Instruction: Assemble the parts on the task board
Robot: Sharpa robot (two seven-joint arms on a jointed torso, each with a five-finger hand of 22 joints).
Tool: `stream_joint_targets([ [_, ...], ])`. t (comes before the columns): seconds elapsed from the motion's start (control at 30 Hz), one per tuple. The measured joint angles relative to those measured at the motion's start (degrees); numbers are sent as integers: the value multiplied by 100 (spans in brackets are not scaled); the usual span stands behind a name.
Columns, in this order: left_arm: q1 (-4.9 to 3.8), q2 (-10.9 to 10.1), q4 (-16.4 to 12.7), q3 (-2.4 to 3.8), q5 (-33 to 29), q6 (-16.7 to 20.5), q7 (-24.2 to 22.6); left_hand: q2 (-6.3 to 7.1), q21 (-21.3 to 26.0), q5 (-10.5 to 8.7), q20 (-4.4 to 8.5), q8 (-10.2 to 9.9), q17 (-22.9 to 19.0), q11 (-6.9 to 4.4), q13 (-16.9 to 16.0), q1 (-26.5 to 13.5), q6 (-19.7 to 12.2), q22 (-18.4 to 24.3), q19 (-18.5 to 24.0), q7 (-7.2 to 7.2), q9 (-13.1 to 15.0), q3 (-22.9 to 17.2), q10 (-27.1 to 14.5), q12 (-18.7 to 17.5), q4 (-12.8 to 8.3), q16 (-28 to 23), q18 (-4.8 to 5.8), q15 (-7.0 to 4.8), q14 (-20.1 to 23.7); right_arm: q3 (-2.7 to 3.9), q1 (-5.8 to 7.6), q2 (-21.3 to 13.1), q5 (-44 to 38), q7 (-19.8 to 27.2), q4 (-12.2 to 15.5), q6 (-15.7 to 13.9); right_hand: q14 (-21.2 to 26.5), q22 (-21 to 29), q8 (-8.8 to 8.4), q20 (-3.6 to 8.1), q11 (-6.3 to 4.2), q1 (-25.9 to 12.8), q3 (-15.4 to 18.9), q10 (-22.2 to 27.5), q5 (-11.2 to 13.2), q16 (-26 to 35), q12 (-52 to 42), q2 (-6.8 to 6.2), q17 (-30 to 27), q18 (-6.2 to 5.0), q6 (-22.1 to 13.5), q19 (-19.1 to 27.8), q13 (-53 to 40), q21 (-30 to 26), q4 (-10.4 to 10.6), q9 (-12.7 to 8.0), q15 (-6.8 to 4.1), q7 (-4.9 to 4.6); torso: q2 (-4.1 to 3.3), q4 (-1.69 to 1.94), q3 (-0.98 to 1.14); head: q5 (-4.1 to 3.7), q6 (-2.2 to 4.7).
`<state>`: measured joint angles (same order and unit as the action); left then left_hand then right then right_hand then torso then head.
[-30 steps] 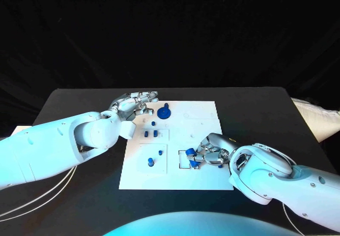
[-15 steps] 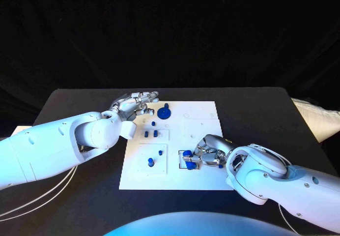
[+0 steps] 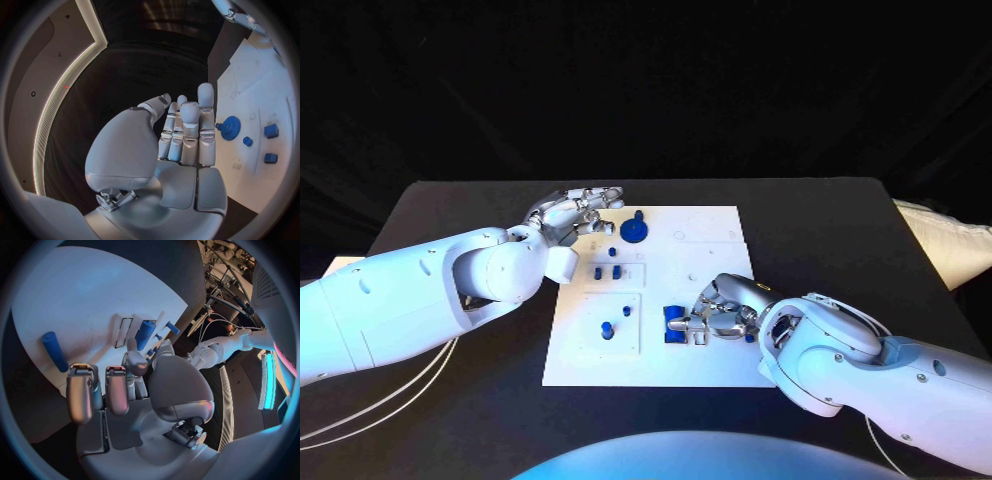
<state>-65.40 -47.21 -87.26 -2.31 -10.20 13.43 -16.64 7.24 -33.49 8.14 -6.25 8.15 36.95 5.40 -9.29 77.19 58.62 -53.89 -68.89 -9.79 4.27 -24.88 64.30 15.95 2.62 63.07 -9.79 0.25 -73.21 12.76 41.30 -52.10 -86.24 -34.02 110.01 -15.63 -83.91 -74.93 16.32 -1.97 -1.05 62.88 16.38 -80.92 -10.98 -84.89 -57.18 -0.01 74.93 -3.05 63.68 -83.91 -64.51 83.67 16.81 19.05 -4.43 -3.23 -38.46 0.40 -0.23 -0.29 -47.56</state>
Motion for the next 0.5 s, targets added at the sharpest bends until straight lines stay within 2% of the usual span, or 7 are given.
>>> stream_joint_targets([
  [0.07,0,0,1,0,0,0,0,0,0,0,0,0,0,0,0,0,0,0,0,0,0,0,0,0,0,0,0,0,0,0,0,1,-13,0,1,4,0,0,0,0,0,31,-92,0,-82,0,0,7,0,0,0,0,0,0,-27,31,0,0,0,0,0,0,1],
  [0.13,0,0,1,0,0,-1,1,0,0,0,0,0,0,0,0,0,0,0,0,0,0,0,0,0,0,0,0,0,0,0,0,2,-28,0,7,10,0,0,0,0,0,366,-208,0,-231,0,0,42,0,0,-21,0,-4,0,-140,63,0,21,0,0,0,0,1],
  [0.2,0,0,1,0,0,-1,1,0,0,0,0,0,0,0,0,0,0,0,0,0,0,0,0,0,0,0,0,0,0,-1,0,3,-49,0,13,20,0,1,0,0,0,759,-317,0,-246,0,3,35,0,0,-21,0,-11,0,-316,91,0,21,-1,0,0,1,-4],
  [0.27,0,0,1,0,0,-2,2,0,0,0,0,0,0,0,0,0,0,0,0,0,0,0,0,0,0,0,0,0,0,-2,0,6,-70,0,17,31,0,1,0,0,0,1116,-409,0,-119,0,24,38,-1,0,-21,0,-36,0,-518,120,0,21,-2,-1,0,1,-6],
  [0.33,0,0,1,0,0,-2,3,0,0,0,0,0,0,0,0,0,0,-1,0,0,0,0,0,0,0,0,0,0,0,-2,0,12,-99,0,20,47,-21,1,0,3,0,1313,-489,0,17,0,-2,51,-1,0,-21,-3,-74,0,-618,142,-21,21,-2,-2,-1,1,-9],
  [0.5,0,0,1,0,0,-3,4,0,0,0,0,0,0,0,1,0,0,-1,0,0,0,0,0,0,0,0,0,0,0,-5,0,33,-184,0,20,69,-21,1,0,21,6,1586,-624,15,216,0,-17,86,-1,0,-21,-20,-112,0,-799,167,-19,21,-2,-1,-4,0,-18],
])
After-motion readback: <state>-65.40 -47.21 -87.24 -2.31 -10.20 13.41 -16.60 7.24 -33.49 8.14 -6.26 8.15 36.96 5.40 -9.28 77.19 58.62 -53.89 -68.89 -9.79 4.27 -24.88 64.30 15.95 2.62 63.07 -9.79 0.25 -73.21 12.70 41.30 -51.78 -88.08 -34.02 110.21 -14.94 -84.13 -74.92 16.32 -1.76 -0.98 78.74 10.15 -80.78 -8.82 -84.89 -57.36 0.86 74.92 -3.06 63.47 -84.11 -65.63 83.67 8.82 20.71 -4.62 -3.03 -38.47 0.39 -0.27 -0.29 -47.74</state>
